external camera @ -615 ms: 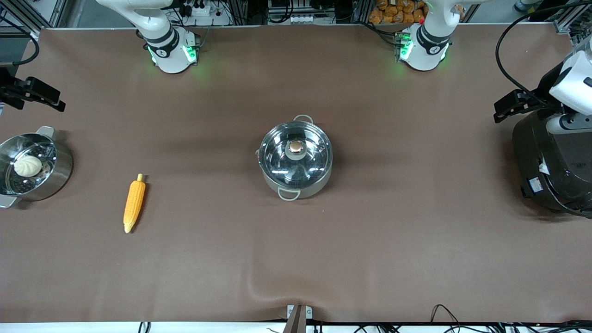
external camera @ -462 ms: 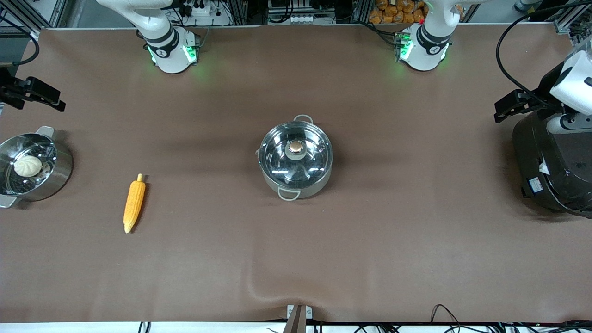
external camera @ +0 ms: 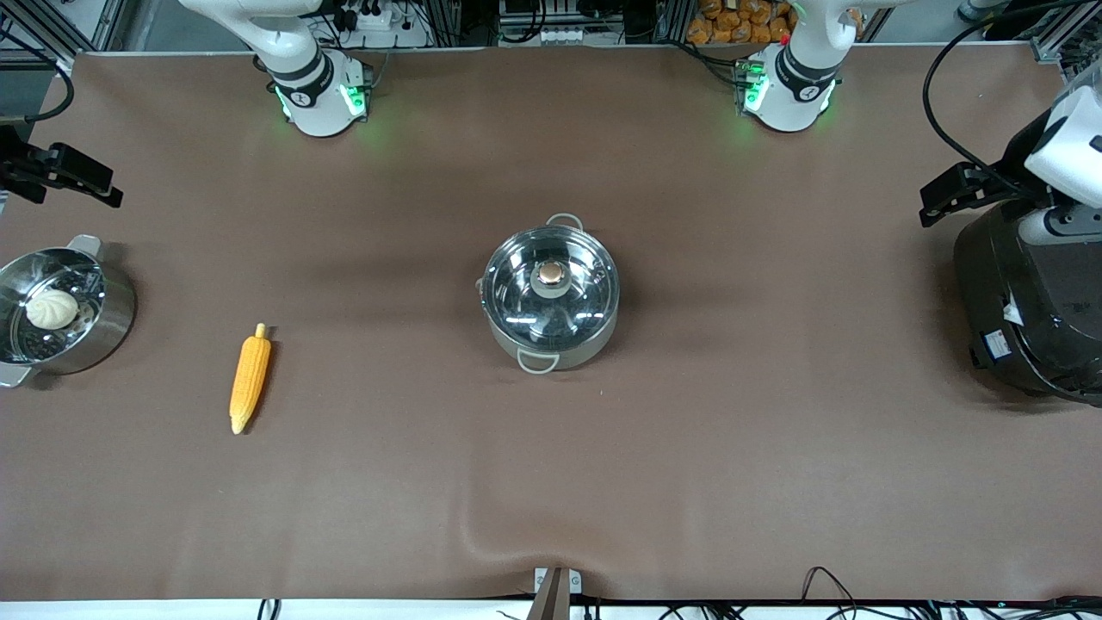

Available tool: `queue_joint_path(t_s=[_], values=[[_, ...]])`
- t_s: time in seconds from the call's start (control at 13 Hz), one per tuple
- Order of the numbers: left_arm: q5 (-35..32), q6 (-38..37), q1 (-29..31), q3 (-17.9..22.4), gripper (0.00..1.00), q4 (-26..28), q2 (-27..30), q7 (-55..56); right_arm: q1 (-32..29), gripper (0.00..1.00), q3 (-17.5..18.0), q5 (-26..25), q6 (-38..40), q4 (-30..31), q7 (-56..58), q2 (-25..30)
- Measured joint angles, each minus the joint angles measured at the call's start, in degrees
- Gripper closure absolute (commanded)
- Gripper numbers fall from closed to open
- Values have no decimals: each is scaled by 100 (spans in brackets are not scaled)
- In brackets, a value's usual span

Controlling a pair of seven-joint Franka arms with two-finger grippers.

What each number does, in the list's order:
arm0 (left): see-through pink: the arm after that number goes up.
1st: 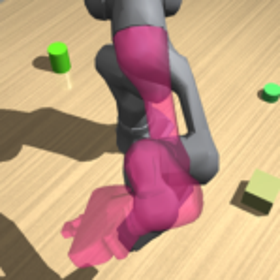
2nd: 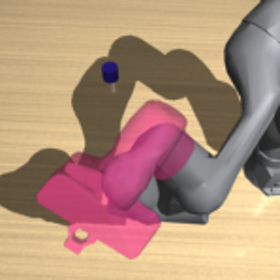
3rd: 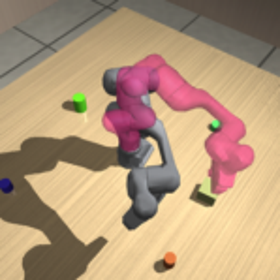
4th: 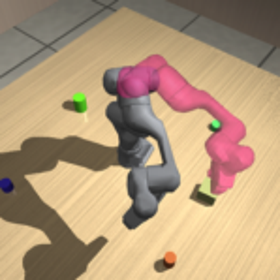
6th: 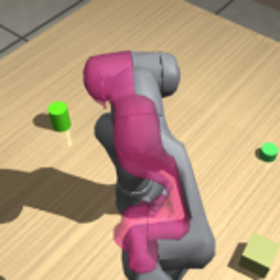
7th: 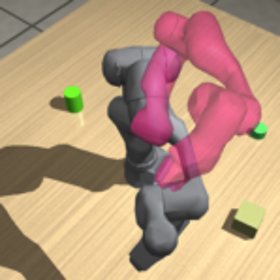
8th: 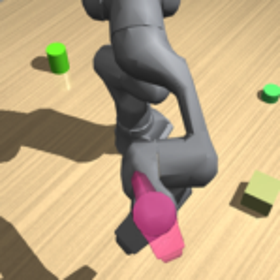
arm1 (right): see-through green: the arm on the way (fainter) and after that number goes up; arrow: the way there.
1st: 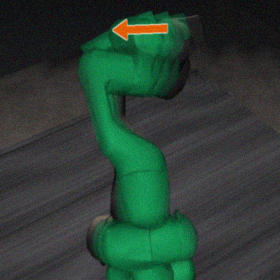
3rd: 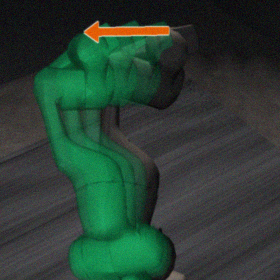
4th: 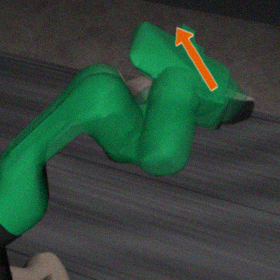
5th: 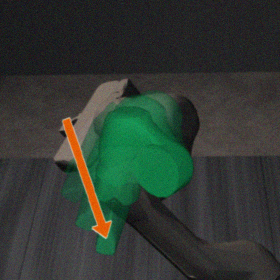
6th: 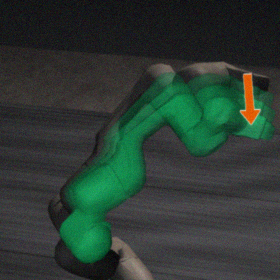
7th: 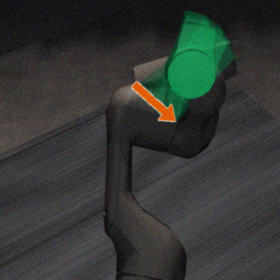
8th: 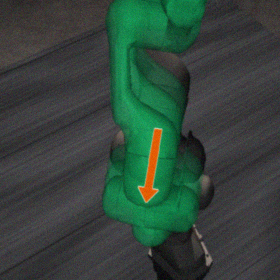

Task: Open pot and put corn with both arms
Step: 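Reach the left gripper to the lid while the right gripper reaches the corn, then grasp the lid with the left gripper while the right gripper grasps the corn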

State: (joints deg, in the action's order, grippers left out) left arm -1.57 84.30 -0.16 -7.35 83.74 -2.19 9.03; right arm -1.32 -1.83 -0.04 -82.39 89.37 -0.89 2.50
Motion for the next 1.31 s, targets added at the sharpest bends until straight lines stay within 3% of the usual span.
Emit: queue_joint_path(t_s=[0.38,0.62,1.0,1.31], values=[[37,-11,-133,-230,0,-5,-25,246,-20,0,-9,7,-468,572,0,-47],[121,128,-513,-674,0,6,-243,1620,-26,0,-15,8,-942,1089,24,-300],[145,771,-2020,-923,0,-485,-1443,4895,-73,0,-30,8,-2009,1253,293,-1646],[144,1709,-2900,-881,0,-671,-2424,6074,-144,0,-47,2,-2960,1242,542,-2596]])
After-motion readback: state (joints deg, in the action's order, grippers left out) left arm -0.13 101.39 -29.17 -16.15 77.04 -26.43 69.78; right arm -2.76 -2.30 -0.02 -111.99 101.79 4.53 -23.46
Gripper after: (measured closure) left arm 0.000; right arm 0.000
